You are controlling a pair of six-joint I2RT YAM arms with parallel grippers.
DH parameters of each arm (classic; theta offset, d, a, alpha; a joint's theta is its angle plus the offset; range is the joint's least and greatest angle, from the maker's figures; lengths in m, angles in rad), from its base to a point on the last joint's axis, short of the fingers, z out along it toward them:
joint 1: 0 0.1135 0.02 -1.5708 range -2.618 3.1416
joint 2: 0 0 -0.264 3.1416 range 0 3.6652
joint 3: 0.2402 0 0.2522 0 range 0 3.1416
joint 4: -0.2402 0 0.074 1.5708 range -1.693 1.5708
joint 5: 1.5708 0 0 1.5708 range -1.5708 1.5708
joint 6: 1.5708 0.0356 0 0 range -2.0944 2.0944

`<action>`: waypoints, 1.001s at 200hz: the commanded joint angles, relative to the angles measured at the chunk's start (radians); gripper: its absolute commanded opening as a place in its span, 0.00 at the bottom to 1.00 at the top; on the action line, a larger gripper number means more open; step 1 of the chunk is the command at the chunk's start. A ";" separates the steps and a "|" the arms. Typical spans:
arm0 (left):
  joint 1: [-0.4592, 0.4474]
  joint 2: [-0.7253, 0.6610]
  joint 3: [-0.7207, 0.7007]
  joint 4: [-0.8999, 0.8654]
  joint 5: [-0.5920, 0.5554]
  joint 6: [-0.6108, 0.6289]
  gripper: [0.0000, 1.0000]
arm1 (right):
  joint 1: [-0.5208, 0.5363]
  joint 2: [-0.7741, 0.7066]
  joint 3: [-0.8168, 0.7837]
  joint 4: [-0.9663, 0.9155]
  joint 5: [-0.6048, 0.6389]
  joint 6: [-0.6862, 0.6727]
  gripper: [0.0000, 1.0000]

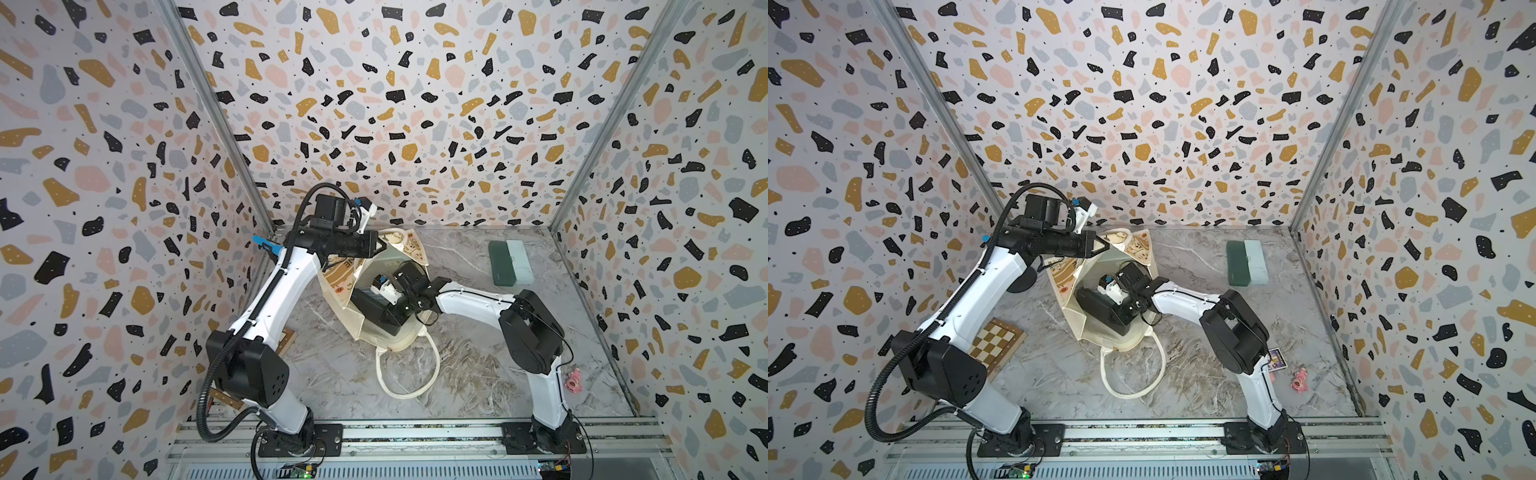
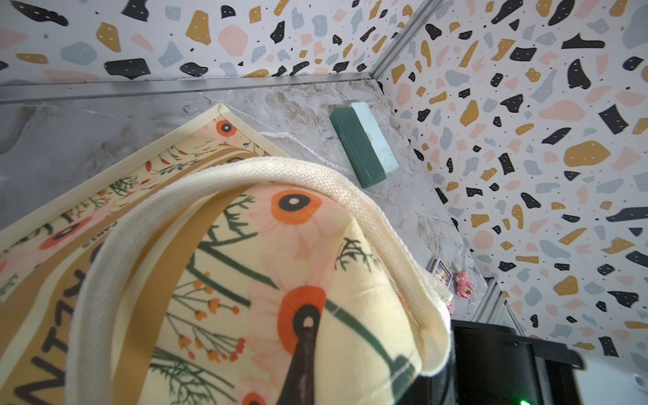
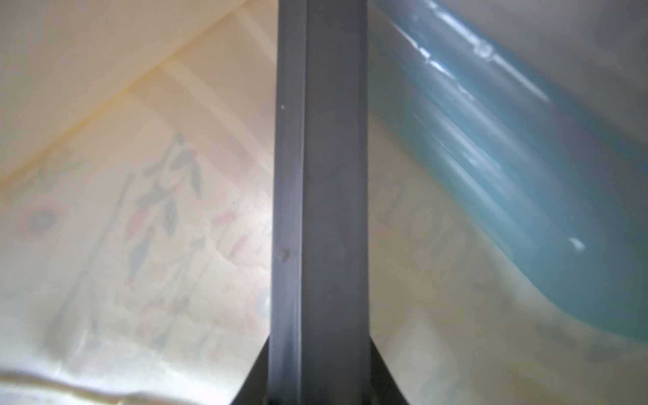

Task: Take out the pencil case from the canvas bag
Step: Pick up the pencil case from the canvas bag, then place the pencil case at the center of the board.

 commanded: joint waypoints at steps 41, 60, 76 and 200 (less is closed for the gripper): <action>0.005 -0.049 0.043 -0.009 -0.327 -0.056 0.00 | -0.013 -0.185 -0.079 -0.014 0.139 0.064 0.25; 0.005 -0.050 0.040 -0.011 -0.356 -0.055 0.00 | -0.013 -0.224 -0.111 -0.012 0.141 0.080 0.25; 0.005 -0.045 0.042 -0.012 -0.344 -0.059 0.00 | -0.013 -0.252 -0.128 -0.013 0.144 0.090 0.25; 0.028 -0.066 0.046 -0.011 -0.497 -0.133 0.00 | -0.015 -0.607 -0.397 0.030 0.222 0.113 0.24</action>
